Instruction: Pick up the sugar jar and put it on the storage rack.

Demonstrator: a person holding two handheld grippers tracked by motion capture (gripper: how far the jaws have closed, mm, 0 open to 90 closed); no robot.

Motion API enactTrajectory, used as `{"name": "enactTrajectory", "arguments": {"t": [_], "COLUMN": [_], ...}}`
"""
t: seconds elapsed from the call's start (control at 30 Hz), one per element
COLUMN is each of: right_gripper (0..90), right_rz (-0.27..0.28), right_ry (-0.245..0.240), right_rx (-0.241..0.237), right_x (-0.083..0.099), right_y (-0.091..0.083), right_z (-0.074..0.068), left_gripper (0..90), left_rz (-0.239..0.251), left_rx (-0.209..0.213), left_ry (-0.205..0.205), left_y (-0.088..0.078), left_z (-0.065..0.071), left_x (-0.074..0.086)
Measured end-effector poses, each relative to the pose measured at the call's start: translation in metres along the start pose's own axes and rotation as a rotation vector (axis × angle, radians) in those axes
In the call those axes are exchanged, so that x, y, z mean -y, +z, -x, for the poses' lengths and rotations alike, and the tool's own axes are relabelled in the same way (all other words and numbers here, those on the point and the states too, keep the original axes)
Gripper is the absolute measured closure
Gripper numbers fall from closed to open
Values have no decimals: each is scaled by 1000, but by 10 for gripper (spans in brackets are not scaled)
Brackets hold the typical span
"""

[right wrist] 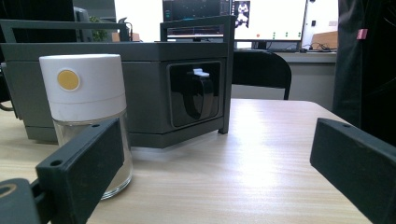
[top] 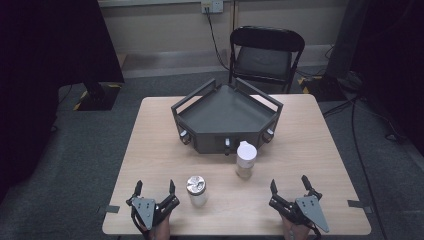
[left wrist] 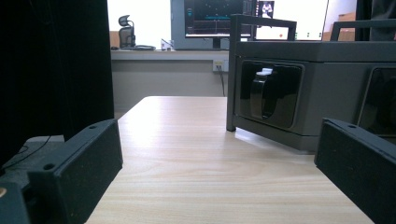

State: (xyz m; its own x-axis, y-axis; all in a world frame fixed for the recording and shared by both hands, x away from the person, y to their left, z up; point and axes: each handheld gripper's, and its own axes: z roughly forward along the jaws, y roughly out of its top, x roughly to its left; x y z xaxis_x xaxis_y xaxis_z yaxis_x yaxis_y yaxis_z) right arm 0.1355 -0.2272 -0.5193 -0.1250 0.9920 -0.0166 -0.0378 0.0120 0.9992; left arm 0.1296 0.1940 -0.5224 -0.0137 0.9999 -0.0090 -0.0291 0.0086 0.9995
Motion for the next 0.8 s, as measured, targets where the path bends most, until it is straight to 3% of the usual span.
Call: {"name": "enactTrajectory", "arguments": {"t": [0.63,0.8], "right_gripper": [14,15], "right_rz": [1,1], "right_ry": [1,1], "right_rx": [8,8], "right_x": [0,0], "right_y": [0,0], "right_z": [-1,-1], "left_gripper": [1,1], "left_rz": [0,-4], "left_rx": [-16,-4], "left_ry": [-1,-29], "left_y": [-1,-1], "left_z": [3,-1], "left_x": [0,-1]}}
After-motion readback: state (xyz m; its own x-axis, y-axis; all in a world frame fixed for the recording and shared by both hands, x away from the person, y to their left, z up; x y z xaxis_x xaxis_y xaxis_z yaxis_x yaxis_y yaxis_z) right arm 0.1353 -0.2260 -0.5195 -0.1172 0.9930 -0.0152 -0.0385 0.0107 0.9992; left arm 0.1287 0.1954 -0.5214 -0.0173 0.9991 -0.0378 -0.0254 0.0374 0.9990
